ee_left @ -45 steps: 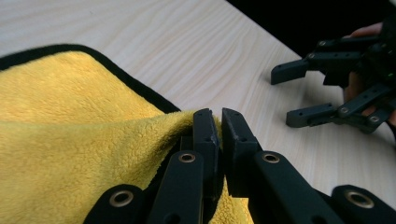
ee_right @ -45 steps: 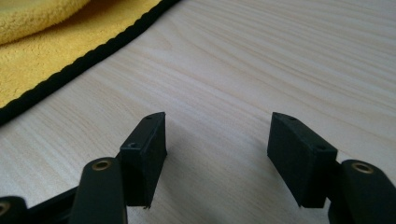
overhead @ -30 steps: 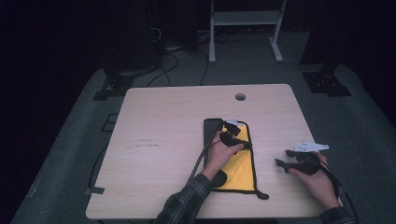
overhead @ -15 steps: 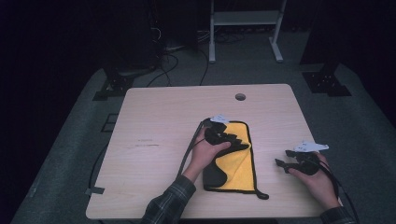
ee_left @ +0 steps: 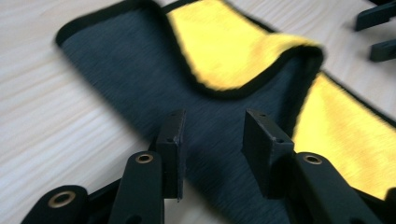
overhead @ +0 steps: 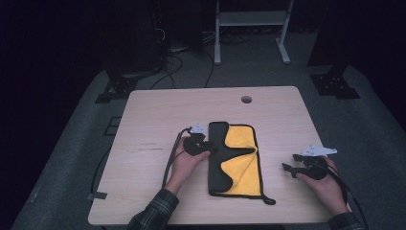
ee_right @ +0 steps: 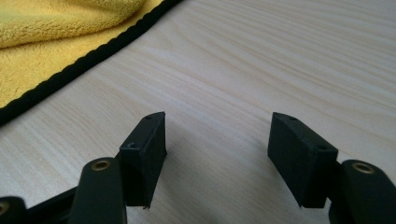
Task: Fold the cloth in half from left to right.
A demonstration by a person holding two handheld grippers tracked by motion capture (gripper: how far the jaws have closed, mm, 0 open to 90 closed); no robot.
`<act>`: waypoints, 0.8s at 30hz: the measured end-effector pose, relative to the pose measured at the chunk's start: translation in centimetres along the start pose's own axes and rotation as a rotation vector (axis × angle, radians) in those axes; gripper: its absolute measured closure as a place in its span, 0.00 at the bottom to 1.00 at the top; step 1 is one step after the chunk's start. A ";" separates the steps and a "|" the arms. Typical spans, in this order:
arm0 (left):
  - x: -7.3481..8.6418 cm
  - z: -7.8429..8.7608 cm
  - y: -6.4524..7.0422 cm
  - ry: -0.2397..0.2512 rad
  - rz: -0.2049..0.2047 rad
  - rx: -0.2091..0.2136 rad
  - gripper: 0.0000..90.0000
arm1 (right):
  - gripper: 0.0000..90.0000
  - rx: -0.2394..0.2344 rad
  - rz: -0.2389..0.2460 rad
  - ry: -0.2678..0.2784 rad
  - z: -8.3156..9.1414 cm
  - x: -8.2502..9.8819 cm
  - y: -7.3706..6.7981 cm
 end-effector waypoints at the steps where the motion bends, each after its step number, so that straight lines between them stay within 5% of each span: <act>1: 0.4 -0.1 -0.3 -0.010 0.016 -0.008 0.66 | 0.40 0.000 0.000 0.000 0.0 0.0 0.0; 11: 2.2 -0.5 -0.4 -0.056 -0.005 -0.037 0.63 | 0.40 -0.002 -0.005 0.001 0.1 0.0 0.0; 15: 2.3 -0.4 -0.1 -0.065 -0.007 -0.049 0.77 | 0.40 0.000 -0.003 0.001 0.0 0.0 0.0; 18: 2.5 -0.4 0.1 -0.059 0.032 -0.027 0.92 | 0.40 0.000 -0.003 0.001 0.0 0.0 0.0; 24: 2.8 0.1 0.0 -0.070 0.065 0.000 0.97 | 0.40 -0.001 -0.005 0.001 0.1 0.1 0.0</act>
Point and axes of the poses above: each handheld gripper's, and its own axes: z roughly backward along the jaws, x roughly out of its underside, y roughly to its right, the point moved 8 cm from there along -z, roughly forward along the jaws, and after that the axes turned 5 degrees about -x, right-handed, at the moved point
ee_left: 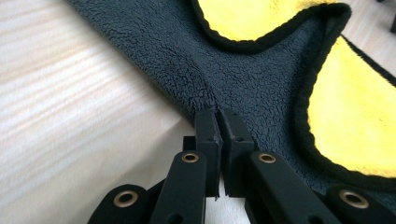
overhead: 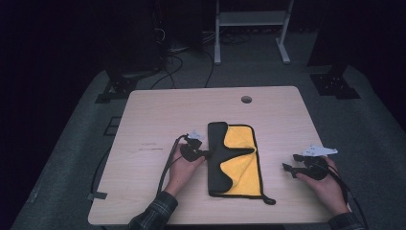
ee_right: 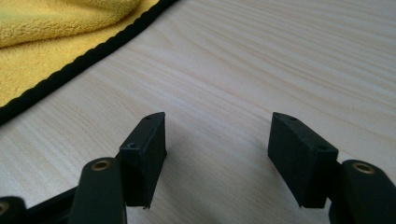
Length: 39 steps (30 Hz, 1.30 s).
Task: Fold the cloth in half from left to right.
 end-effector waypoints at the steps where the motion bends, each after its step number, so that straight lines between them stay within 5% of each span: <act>1: 0.2 0.2 -0.2 0.002 0.010 0.008 0.97 | 0.40 -0.001 -0.001 0.001 0.0 0.0 0.0; 15: 2.9 4.2 -4.3 0.001 0.057 -0.036 0.97 | 0.40 0.005 0.000 -0.001 0.0 0.0 0.0; 21: 3.9 5.4 -5.1 0.001 0.058 -0.051 0.96 | 0.40 0.006 -0.002 -0.002 0.1 0.1 0.0; 30: 4.7 8.0 -6.6 0.055 0.032 -0.142 0.45 | 0.44 0.020 -0.007 0.002 0.0 0.0 0.2; 39: 8.1 10.7 -7.6 0.024 0.023 -0.191 0.26 | 0.48 0.027 -0.014 0.011 0.0 -0.5 0.2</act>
Point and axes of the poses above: each handheld gripper's, and its own axes: z roughly backward along the jaws, x roughly out of its underside, y roughly to its right, the point moved 8 cm from there along -z, roughly forward along the jaws, and after that the axes turned 5 degrees about -x, right-handed, at the moved point
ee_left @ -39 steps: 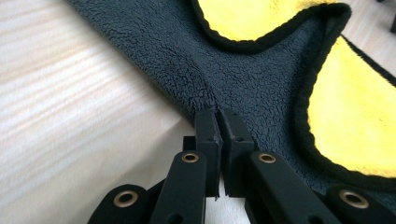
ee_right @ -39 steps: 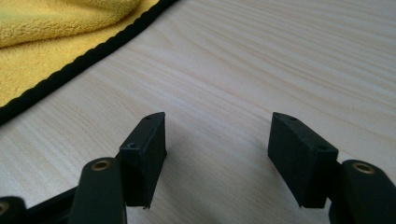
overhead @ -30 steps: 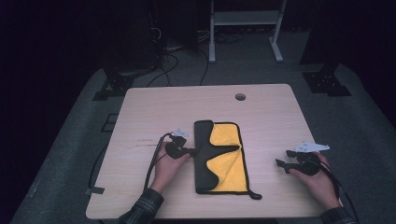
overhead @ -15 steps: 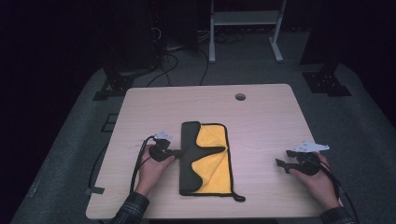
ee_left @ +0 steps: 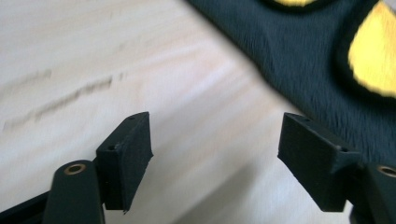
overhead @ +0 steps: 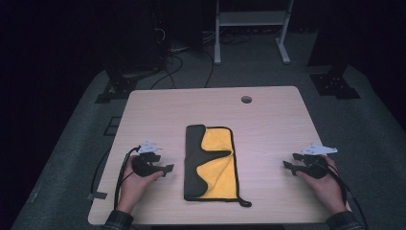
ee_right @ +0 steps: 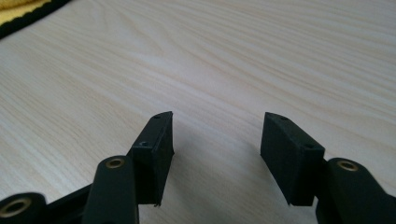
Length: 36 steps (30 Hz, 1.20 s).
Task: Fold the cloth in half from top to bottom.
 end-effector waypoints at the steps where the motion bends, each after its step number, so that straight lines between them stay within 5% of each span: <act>1: 0.8 0.3 0.0 -0.011 -0.011 -0.003 0.25 | 0.48 -0.009 0.003 0.002 -0.1 -0.3 -0.2; 8: 2.2 1.0 0.2 0.003 -0.040 -0.021 0.22 | 0.50 -0.047 0.015 0.022 -0.4 -1.7 -1.0; 15: 2.6 0.5 0.4 0.033 -0.127 -0.066 0.16 | 0.51 -0.095 0.027 0.032 -0.9 -3.4 -1.9; 24: 2.6 0.1 0.6 0.027 -0.136 -0.058 0.02 | 0.54 -0.140 0.076 0.033 -2.2 -6.0 -3.4; 36: 2.5 -0.1 0.9 0.019 -0.144 -0.048 0.00 | 0.61 -0.197 0.121 0.032 -4.2 -8.9 -5.5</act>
Point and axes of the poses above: each handheld gripper's, and its own axes: z roughly backward along the jaws, x roughly out of its underside, y roughly to its right, the point moved 8 cm from there along -z, roughly forward along the jaws, and after that the axes turned 5 degrees about -x, right-handed, at the moved point
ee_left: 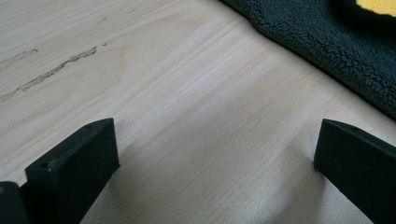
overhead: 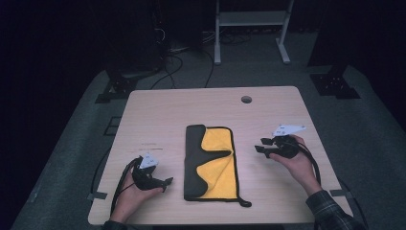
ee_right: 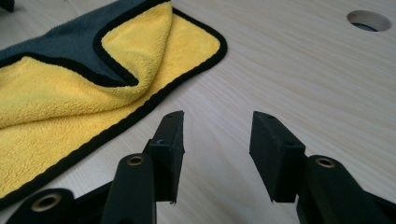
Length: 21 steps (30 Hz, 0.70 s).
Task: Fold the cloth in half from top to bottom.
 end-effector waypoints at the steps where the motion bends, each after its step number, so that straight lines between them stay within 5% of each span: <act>1: 0.0 0.0 0.0 0.000 -0.001 0.001 0.00 | 0.62 -0.005 0.008 -0.002 -0.2 -0.2 -0.1; 21: -0.1 -0.1 0.0 0.003 -0.002 0.003 0.00 | 0.67 -0.117 0.057 0.021 -4.7 -4.9 -3.4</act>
Point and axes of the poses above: each handheld gripper's, and its own axes: z roughly backward along the jaws, x roughly out of its underside, y roughly to its right, the point moved 8 cm from there along -z, roughly forward along the jaws, and after that the axes turned 5 degrees about -x, right-handed, at the moved point
